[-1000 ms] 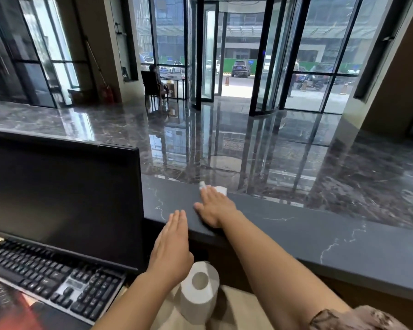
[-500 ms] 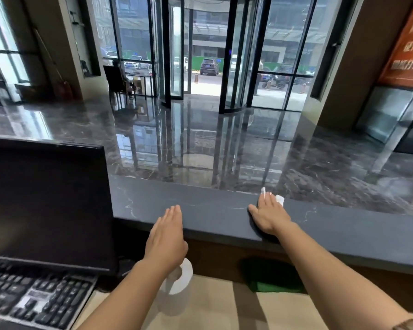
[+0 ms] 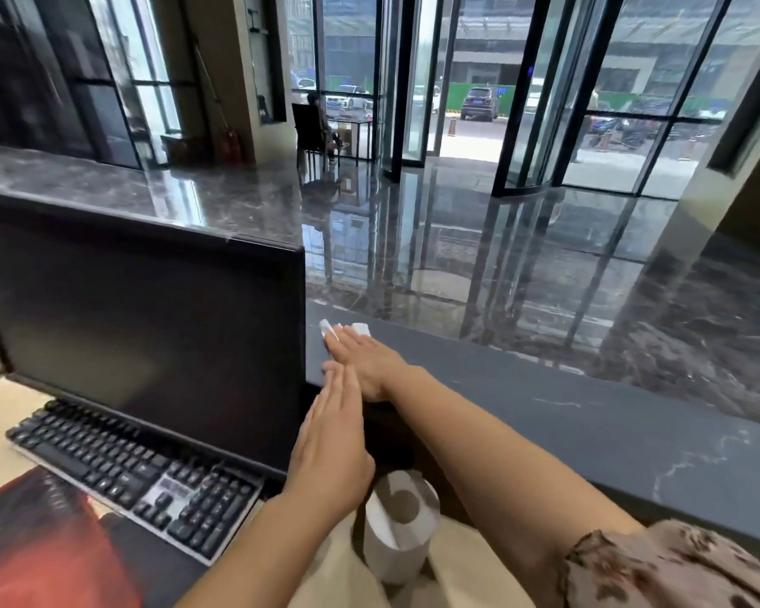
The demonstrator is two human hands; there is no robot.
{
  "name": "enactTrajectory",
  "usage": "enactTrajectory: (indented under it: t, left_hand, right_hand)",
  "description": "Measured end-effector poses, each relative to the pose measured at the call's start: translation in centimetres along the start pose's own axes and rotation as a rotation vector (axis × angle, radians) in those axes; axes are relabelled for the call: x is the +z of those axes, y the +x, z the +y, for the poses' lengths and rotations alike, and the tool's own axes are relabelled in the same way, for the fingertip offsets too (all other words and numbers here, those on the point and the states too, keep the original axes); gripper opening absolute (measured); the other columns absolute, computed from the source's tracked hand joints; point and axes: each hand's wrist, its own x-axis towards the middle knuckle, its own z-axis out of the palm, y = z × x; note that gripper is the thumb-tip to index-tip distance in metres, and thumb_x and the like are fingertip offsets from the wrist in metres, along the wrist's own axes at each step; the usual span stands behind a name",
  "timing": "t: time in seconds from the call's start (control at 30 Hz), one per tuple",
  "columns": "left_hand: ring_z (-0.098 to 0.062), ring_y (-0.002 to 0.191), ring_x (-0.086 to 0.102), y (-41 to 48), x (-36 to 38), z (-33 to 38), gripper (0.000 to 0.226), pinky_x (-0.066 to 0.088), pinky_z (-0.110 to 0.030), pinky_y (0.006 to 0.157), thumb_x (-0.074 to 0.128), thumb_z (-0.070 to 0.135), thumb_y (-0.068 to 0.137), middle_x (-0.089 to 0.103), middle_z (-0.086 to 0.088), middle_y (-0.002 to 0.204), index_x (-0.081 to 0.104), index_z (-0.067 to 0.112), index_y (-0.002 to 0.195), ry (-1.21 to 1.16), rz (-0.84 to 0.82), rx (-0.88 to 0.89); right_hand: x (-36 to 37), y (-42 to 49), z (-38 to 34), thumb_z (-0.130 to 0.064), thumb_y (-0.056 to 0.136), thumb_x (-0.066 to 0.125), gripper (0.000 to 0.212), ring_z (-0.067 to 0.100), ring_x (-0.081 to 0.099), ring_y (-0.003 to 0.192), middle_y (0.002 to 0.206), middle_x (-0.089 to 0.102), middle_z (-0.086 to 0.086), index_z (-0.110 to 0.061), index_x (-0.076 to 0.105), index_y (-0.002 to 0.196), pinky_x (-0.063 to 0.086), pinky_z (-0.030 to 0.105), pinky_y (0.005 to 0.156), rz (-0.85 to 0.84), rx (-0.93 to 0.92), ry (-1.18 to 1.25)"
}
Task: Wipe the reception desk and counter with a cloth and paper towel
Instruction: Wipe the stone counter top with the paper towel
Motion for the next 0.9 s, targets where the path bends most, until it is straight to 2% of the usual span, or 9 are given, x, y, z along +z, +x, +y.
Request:
enactTrajectory:
  t: [0.13, 0.3, 0.43, 0.5, 0.6, 0.77, 0.9]
  left_hand:
    - [-0.011, 0.148, -0.009, 0.6, 0.4, 0.0, 0.082, 0.003, -0.029, 0.122, 0.038, -0.006, 0.088, -0.011, -0.002, 0.161, -0.010, 0.012, 0.152, 0.065, -0.053, 0.010]
    - [-0.014, 0.149, -0.006, 0.6, 0.9, 1.1, 0.078, 0.004, -0.029, 0.121, 0.041, 0.001, 0.092, -0.006, -0.002, 0.162, -0.006, 0.012, 0.153, 0.120, -0.111, 0.004]
    - [-0.018, 0.149, -0.002, 0.9, 2.0, 3.1, 0.061, 0.005, -0.031, 0.121, 0.033, 0.021, 0.102, -0.001, -0.007, 0.162, 0.002, 0.009, 0.154, 0.205, -0.149, 0.095]
    - [-0.019, 0.149, 0.000, 1.1, 2.8, 4.6, 0.060, 0.006, -0.034, 0.121, 0.029, 0.033, 0.103, 0.003, -0.006, 0.162, 0.007, 0.010, 0.153, 0.224, -0.177, 0.147]
    - [-0.017, 0.149, 0.000, 1.2, 4.3, 7.0, 0.060, 0.003, -0.036, 0.120, 0.026, 0.040, 0.103, 0.004, -0.005, 0.162, 0.010, 0.012, 0.154, 0.257, -0.240, 0.242]
    - [-0.018, 0.149, -0.004, 0.8, 5.8, 9.4, 0.077, 0.000, -0.036, 0.121, 0.046, 0.027, 0.092, -0.001, -0.004, 0.162, 0.003, 0.012, 0.154, 0.341, -0.378, 0.369]
    - [-0.017, 0.149, -0.005, 0.2, 5.8, 9.5, 0.087, 0.004, -0.035, 0.122, 0.053, 0.013, 0.086, -0.004, -0.003, 0.162, 0.000, 0.014, 0.154, 0.378, -0.402, 0.385]
  right_hand:
    - [-0.5, -0.3, 3.0, -0.039, 0.104, 0.019, 0.065, 0.021, -0.008, 0.150, 0.162, -0.009, 0.010, -0.007, -0.006, 0.154, 0.000, 0.037, 0.121, 0.010, 0.204, 0.026]
    - [-0.1, -5.2, 7.4, -0.041, 0.103, 0.018, 0.067, 0.021, -0.007, 0.150, 0.162, -0.007, 0.009, -0.008, -0.010, 0.153, -0.001, 0.038, 0.122, 0.072, 0.333, 0.057]
    - [0.1, -11.6, 11.4, -0.042, 0.103, 0.013, 0.064, 0.020, -0.010, 0.149, 0.162, -0.012, 0.008, -0.009, -0.012, 0.153, -0.004, 0.037, 0.121, 0.076, 0.471, 0.053]
    - [0.3, -15.7, 13.4, -0.042, 0.104, 0.012, 0.064, 0.020, -0.010, 0.149, 0.161, -0.013, 0.008, -0.009, -0.011, 0.153, -0.004, 0.037, 0.121, 0.083, 0.557, 0.056]
    - [0.8, -22.4, 16.5, -0.042, 0.104, 0.011, 0.063, 0.019, -0.011, 0.149, 0.161, -0.016, 0.005, -0.010, -0.011, 0.153, -0.003, 0.036, 0.121, 0.079, 0.707, 0.067]
    - [1.9, -30.2, 18.5, -0.042, 0.104, 0.011, 0.064, 0.021, -0.009, 0.149, 0.161, -0.015, 0.008, -0.007, -0.011, 0.153, -0.002, 0.035, 0.121, 0.103, 0.957, 0.097]
    - [1.9, -29.3, 15.1, -0.041, 0.104, 0.014, 0.066, 0.026, -0.008, 0.149, 0.161, -0.009, 0.015, -0.002, -0.003, 0.153, 0.001, 0.041, 0.121, 0.143, 1.010, 0.144]
